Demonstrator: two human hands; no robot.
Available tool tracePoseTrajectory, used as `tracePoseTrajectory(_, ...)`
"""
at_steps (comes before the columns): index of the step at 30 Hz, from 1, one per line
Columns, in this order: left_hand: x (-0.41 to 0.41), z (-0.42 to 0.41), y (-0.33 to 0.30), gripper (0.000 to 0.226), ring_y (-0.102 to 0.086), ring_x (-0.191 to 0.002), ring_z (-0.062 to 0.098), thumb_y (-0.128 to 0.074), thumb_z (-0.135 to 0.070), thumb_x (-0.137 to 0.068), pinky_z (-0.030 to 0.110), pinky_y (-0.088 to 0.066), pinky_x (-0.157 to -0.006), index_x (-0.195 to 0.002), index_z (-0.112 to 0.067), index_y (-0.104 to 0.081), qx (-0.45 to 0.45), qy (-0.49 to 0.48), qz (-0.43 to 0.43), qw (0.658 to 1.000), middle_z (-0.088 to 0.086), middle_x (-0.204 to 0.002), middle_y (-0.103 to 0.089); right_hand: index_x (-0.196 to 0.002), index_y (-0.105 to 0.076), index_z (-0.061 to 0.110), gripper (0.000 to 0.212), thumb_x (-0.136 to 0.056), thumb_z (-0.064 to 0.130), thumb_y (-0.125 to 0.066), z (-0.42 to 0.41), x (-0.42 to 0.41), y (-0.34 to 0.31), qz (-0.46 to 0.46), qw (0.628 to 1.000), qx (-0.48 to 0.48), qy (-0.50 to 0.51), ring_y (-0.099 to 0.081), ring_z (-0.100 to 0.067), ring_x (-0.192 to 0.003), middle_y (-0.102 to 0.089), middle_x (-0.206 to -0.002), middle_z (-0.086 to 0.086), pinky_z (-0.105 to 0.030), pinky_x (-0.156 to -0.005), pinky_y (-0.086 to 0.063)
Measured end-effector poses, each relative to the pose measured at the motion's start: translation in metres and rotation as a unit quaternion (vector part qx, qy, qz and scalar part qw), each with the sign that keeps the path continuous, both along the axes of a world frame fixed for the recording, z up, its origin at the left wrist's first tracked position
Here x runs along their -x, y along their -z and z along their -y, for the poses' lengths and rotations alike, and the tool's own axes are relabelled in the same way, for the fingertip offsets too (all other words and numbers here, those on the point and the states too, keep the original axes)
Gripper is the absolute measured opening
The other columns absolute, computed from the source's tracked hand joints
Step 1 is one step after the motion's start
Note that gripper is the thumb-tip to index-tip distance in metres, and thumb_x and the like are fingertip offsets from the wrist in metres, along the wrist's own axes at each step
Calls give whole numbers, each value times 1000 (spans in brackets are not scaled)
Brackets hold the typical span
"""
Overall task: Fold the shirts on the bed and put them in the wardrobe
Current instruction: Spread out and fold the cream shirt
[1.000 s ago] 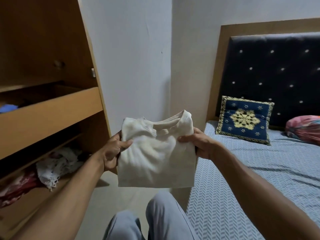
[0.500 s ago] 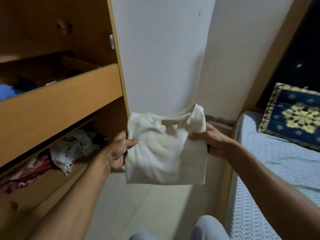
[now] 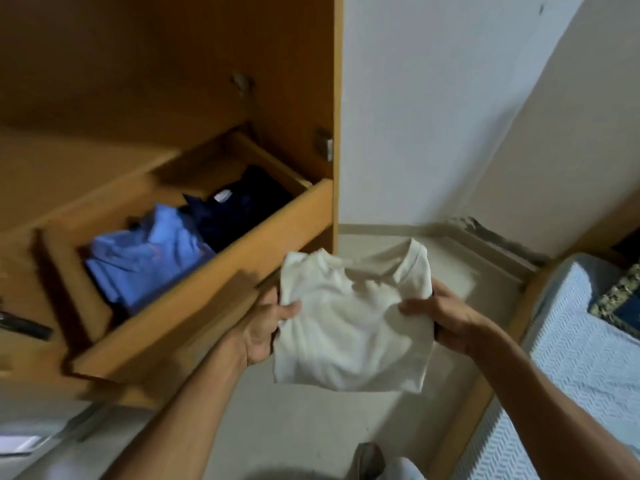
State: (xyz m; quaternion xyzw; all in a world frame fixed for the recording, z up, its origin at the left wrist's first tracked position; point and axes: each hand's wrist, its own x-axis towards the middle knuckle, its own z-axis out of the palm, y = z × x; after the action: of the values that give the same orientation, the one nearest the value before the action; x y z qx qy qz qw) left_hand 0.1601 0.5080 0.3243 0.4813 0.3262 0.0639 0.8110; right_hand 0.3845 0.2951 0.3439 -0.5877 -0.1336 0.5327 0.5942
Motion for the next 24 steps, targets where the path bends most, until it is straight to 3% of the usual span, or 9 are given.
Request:
tracePoseTrajectory(7,17,-23,-105,57,-66,-119,29,-64,-1,-94,48,-54,-97,-144,-24,-48,-13,-56,-31,998,7,-131,-68,-134,-57,10,57,-82,-9,-69,-45,-13,-104,-13,996,-10,-91,-67,-45,-110,-68,-123,-23,-56,-88,-57)
tracePoseTrajectory(11,11,-48,-134,57,-64,-122,31,-56,1,-99,53,-48,-106,-148,-24,-43,-38,-86,-15,995,9,-134,-66,-131,-58,14,52,-86,-10,-65,-84,-27,-143,10,992,-18,-121,-69,-41,-108,-71,-119,-19,-56,-89,-58)
tracePoseTrajectory(16,8,-92,-142,56,-66,-119,27,-53,2,-100,38,-58,-90,-149,-21,-42,-53,-127,3,990,7,-133,-67,-137,-54,23,63,-82,-6,-71,-158,-45,-159,45,985,-28,-166,-68,-38,-110,-70,-122,-14,-58,-91,-56)
tracePoseTrajectory(21,3,-151,-121,50,-70,-110,19,-49,-3,-104,38,-57,-88,-147,-28,-44,-38,-189,-54,980,-3,-124,-71,-141,-50,27,70,-84,-6,-73,-247,-61,-149,76,972,-20,-221,-65,-39,-116,-66,-129,-15,-61,-95,-53)
tracePoseTrajectory(24,-5,-196,-101,53,-68,-113,27,-51,-5,-103,45,-56,-89,-149,-29,-41,-19,-216,-73,973,4,-128,-69,-143,-48,33,76,-82,-5,-75,-303,-65,-134,100,969,-2,-224,-66,-36,-116,-68,-128,-10,-58,-93,-55)
